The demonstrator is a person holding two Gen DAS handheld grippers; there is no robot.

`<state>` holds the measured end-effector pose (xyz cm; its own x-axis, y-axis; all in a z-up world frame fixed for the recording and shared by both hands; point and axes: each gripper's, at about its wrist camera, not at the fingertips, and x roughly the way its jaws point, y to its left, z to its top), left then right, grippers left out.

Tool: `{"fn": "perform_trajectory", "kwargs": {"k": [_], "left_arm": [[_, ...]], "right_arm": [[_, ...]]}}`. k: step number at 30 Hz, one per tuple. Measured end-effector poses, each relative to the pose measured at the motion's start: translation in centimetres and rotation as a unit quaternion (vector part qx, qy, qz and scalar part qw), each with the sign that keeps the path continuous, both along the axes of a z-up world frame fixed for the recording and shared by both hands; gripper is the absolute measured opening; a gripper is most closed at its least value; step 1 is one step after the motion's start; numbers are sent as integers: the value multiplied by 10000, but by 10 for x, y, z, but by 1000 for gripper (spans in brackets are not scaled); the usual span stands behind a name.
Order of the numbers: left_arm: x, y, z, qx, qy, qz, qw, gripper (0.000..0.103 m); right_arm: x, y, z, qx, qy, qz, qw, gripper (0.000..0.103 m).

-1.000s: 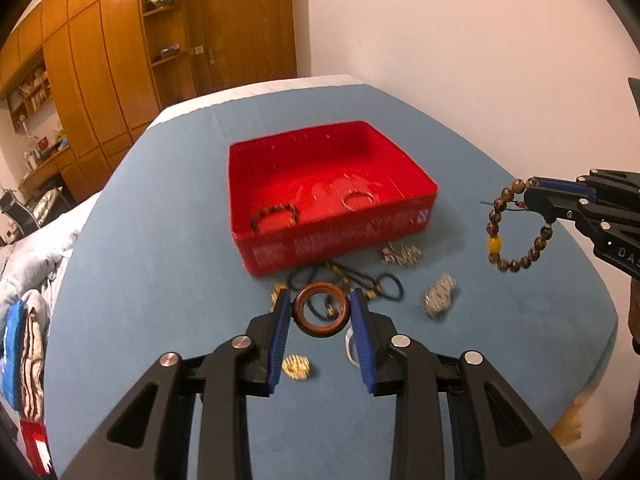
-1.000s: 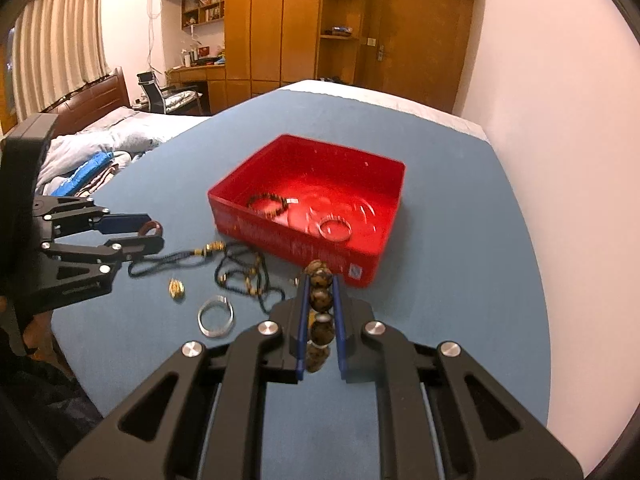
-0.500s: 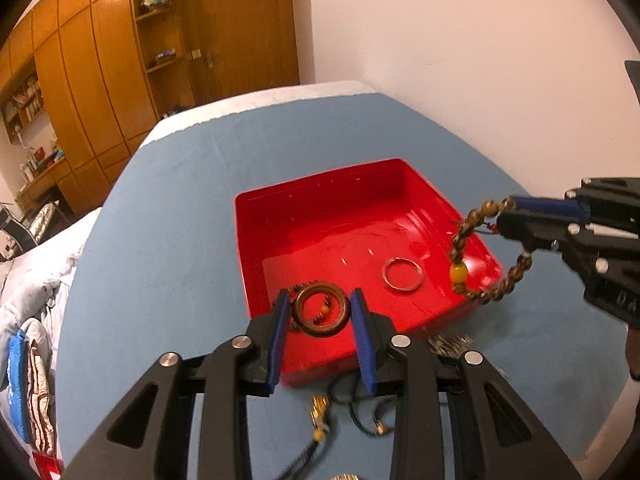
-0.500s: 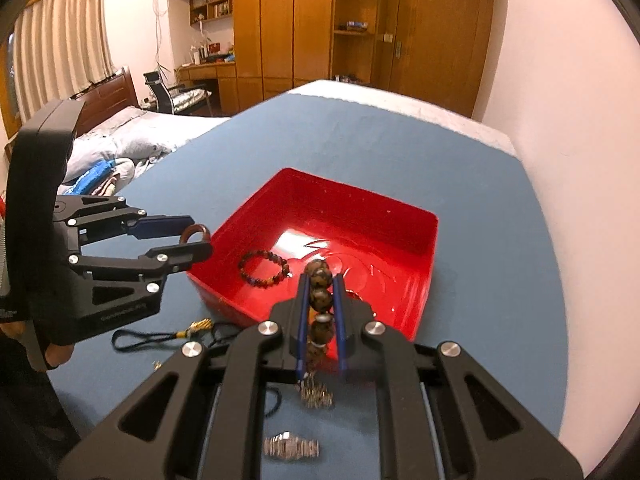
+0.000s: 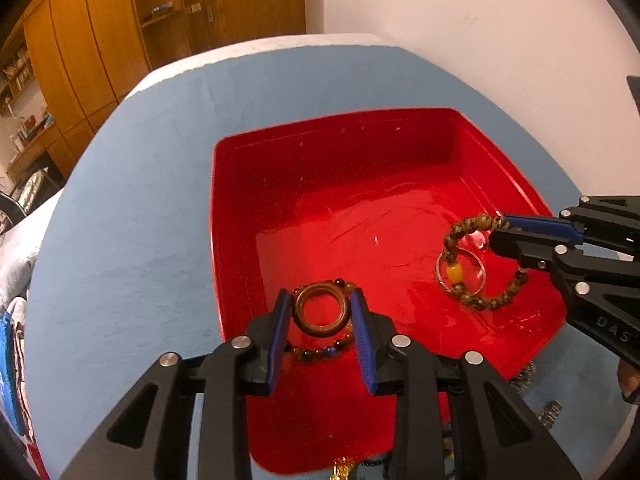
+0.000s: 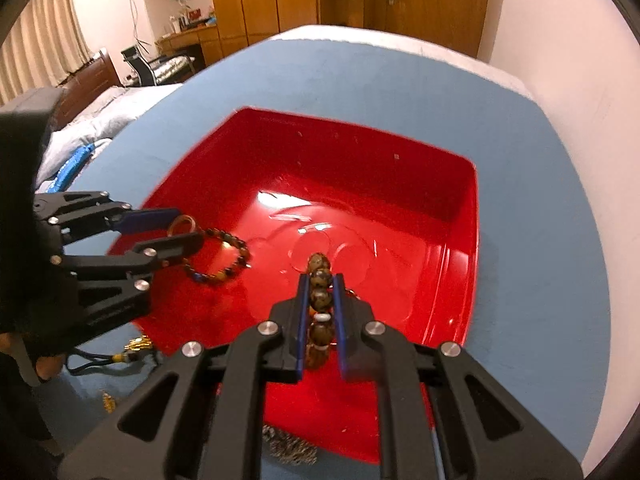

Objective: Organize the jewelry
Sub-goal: 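Lower both items into the red box and open both tools, then withdraw both tools toward the gold pendant and silver watch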

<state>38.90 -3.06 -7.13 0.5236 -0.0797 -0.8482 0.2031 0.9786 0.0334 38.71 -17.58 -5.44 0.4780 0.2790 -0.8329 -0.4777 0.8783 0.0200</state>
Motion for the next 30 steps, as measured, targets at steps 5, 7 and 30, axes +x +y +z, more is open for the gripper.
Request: {"fn": "perform_trajectory", "kwargs": {"k": [5,7,30], "left_arm": [[1,2,-6,56,-41,-21,10000,38],[-1,0,-6,46,-74,-77,9999,46],[-156,38,58,78,-934,-55,9956,80]], "right_arm": [[6,-4,-13,-86,102,-134,9998,34],[6,-4,-14,-119,79,-152,9998,35],[-148,-48,38,379,-613,-194,9972,45]]}}
